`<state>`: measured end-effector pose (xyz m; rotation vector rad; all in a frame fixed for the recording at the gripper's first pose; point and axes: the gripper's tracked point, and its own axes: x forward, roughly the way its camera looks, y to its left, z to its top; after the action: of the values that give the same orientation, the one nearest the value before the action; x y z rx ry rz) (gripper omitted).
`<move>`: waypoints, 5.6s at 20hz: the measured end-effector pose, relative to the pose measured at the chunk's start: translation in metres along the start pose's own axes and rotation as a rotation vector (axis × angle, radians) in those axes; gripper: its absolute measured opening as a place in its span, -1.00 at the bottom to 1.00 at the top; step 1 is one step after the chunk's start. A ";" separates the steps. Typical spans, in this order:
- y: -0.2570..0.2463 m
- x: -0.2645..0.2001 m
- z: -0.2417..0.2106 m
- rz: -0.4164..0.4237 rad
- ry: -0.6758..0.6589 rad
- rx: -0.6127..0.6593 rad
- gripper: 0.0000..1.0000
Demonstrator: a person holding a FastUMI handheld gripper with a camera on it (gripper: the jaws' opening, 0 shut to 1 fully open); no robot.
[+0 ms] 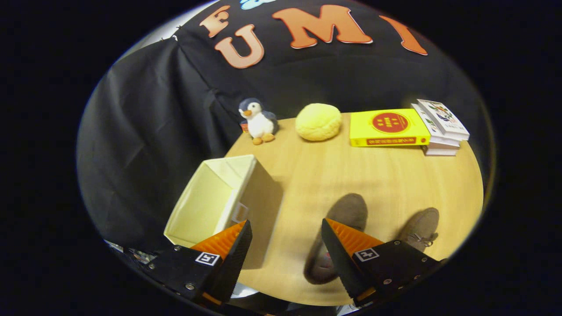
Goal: Open the storage box then place both shoes into the box .Put the left shoe in first, then the right shoe, with the right side of both shoes facing outward in a uniform manner.
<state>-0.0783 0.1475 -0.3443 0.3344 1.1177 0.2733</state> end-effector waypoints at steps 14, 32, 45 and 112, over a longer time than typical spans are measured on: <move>-0.107 0.077 -0.063 -0.217 0.118 -0.065 0.32; -0.062 0.045 -0.016 -0.167 0.035 0.171 -0.93; 0.129 0.005 0.103 0.014 -0.089 0.019 -0.92; -0.190 -0.045 -0.093 -0.367 0.105 0.121 0.81</move>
<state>-0.1721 -0.0323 -0.4192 0.2177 1.2781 -0.1035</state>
